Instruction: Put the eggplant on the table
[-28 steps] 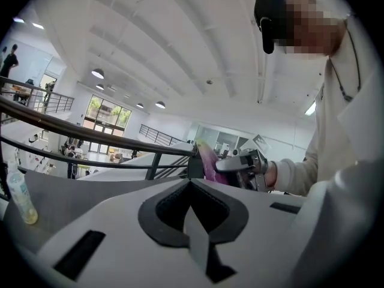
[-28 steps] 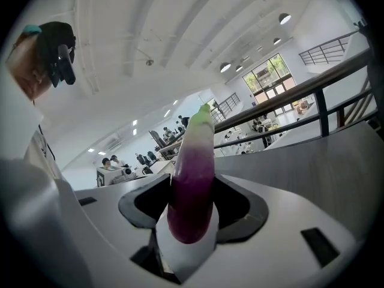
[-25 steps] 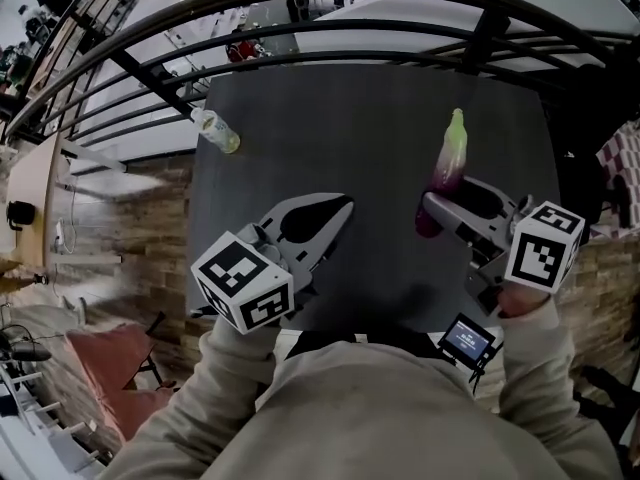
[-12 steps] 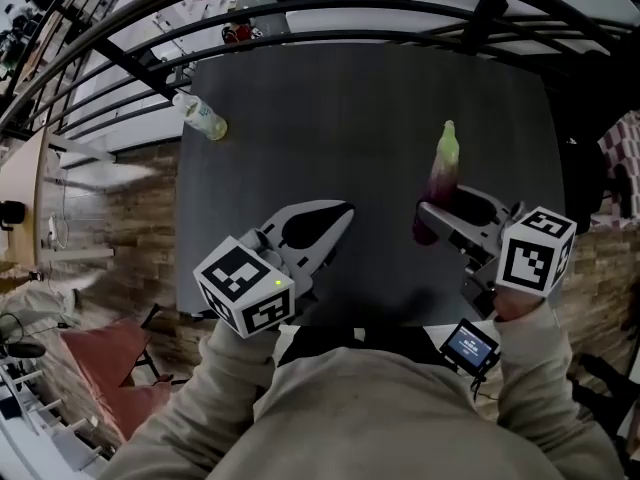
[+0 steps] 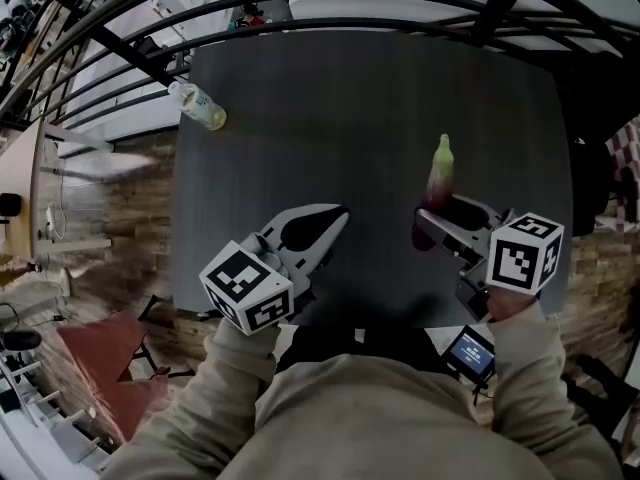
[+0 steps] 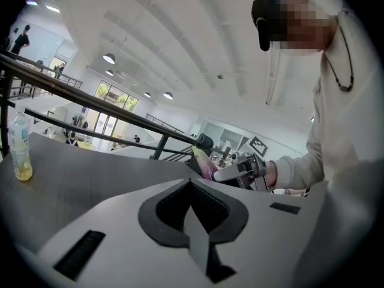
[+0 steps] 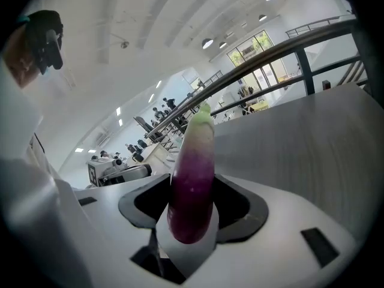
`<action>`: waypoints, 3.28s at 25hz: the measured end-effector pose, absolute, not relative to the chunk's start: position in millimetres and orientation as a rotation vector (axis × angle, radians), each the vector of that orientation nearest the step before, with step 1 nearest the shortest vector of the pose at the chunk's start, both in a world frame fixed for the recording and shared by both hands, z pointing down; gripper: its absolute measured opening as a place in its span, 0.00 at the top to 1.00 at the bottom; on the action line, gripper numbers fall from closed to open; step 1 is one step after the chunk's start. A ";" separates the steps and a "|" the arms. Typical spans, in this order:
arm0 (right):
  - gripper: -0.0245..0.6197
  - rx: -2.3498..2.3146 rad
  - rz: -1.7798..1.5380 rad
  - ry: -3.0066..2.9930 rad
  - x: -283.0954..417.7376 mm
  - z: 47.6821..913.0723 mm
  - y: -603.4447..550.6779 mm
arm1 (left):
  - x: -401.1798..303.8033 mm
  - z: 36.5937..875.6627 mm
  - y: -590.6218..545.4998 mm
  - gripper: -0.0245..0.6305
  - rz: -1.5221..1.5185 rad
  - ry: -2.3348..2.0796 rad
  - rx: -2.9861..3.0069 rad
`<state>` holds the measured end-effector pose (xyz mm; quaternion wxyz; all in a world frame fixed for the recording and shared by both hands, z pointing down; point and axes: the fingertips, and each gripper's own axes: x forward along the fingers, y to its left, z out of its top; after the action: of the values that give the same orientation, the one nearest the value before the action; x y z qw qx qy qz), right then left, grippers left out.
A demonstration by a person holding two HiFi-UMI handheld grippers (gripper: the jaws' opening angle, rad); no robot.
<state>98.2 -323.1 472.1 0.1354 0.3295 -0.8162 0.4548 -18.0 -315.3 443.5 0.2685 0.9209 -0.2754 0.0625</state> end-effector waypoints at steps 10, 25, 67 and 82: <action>0.60 0.931 1.374 -2.281 91.8 514.2 -326.0 | -16.6 483.8 -321.2 0.96 0.191 -0.737 2.394; 0.60 0.824 1.439 -2.085 109.1 598.7 -315.9 | -10.7 564.4 -313.7 0.96 0.218 -0.705 2.306; 0.59 0.786 1.340 -1.727 139.0 695.1 -261.5 | -25.1 591.4 -286.5 0.96 0.273 -0.675 2.232; 0.52 0.810 1.305 -1.737 143.5 694.6 -261.6 | -27.2 588.0 -287.1 0.96 0.277 -0.684 2.236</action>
<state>143.5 -261.6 694.6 0.3997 0.3203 -0.6866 0.5160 -27.2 -287.1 588.0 0.3834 0.8771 -0.2682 0.1088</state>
